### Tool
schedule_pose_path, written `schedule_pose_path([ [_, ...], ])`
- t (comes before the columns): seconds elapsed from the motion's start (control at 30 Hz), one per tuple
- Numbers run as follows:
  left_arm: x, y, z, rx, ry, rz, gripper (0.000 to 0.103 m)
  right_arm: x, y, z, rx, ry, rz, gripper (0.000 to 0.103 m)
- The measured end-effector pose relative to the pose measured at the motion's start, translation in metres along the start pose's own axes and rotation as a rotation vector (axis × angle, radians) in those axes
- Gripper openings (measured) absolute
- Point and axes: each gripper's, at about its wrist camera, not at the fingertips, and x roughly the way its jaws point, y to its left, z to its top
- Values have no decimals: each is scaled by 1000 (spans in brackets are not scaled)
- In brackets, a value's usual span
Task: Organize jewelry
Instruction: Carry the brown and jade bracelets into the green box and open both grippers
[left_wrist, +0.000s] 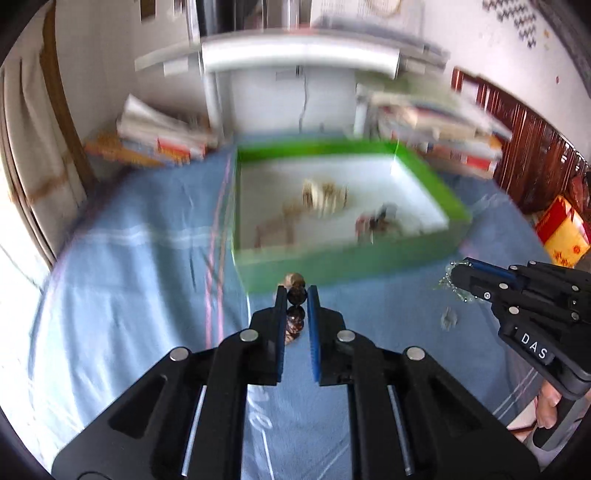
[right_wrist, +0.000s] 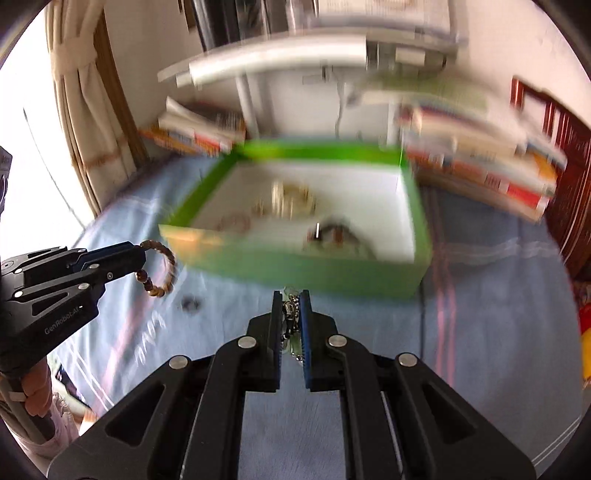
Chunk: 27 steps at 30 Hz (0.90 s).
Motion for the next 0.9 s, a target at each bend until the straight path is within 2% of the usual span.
schedule_pose_path([
  [0.1, -16, 0, 33, 3, -85, 7, 11, -10, 1, 30, 2, -82, 6, 9],
  [0.23, -13, 2, 69, -2, -128, 25, 11, 1, 1, 59, 6, -117, 11, 9],
  [0.3, 8, 2, 81, -13, -103, 35, 11, 22, 1, 66, 17, -91, 14, 9],
  [0.47, 67, 3, 77, -33, 5, 37, 12, 88, -2, 60, 65, 61, 39, 9],
  [0.53, 86, 5, 72, -44, 50, 37, 13, 102, -7, 54, 91, 100, 42, 11],
  [0.57, 90, 6, 70, -52, 63, 40, 19, 103, -11, 53, 110, 108, 57, 14],
  [0.6, 93, 9, 69, -62, 71, 44, 24, 102, -15, 52, 129, 108, 72, 21],
  [0.67, 89, 13, 68, -69, 56, 49, 43, 90, -21, 51, 156, 87, 86, 34],
  [0.8, 63, 17, 58, -74, 16, 67, 52, 51, -34, 35, 159, 35, 55, 57],
  [0.87, 48, 19, 44, -80, 4, 89, 63, 31, -48, 15, 181, 23, 10, 64],
  [0.9, 40, 20, 33, -83, -1, 103, 64, 26, -53, 7, 188, 27, -8, 67],
])
